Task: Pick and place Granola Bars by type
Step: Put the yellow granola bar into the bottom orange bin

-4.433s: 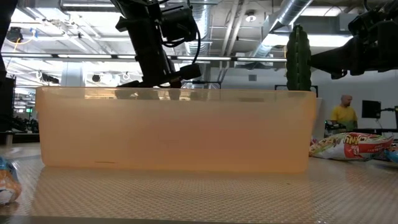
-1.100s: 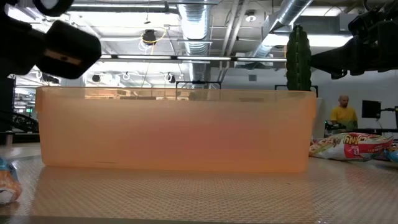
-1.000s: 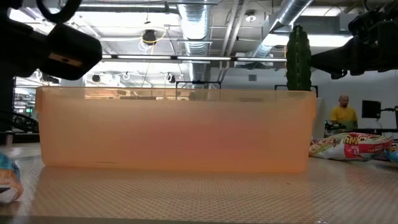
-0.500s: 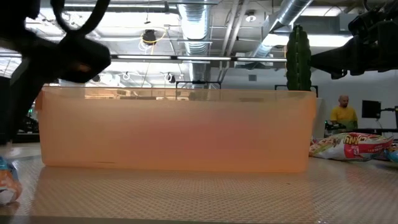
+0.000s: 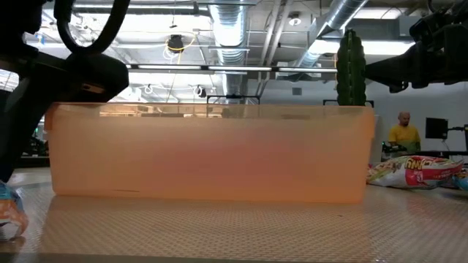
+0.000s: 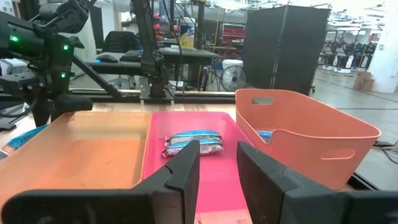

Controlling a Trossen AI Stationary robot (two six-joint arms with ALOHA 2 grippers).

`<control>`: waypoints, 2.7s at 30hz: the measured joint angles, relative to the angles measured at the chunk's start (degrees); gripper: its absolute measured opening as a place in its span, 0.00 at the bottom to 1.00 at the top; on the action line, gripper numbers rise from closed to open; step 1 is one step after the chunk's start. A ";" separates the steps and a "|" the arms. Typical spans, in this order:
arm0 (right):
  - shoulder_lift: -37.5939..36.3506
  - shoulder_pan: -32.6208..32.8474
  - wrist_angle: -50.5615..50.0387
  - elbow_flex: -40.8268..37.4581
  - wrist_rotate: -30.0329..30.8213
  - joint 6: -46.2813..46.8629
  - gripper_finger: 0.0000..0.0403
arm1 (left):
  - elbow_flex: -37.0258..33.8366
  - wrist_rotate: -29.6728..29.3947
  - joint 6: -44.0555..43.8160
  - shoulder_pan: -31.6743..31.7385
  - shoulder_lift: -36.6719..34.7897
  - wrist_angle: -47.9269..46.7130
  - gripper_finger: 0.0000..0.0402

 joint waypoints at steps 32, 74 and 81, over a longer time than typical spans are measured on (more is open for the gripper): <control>0.00 0.00 0.10 -0.02 0.00 0.00 0.25 | 0.26 3.76 -4.40 -0.65 -2.38 -1.35 0.09; 0.00 0.01 0.01 -0.01 0.00 0.00 0.25 | 0.35 -17.60 -66.49 8.91 -21.94 -9.39 0.10; 0.00 0.00 0.00 -0.02 0.00 0.00 0.25 | 0.35 -17.81 -88.26 14.79 -21.94 -7.17 0.10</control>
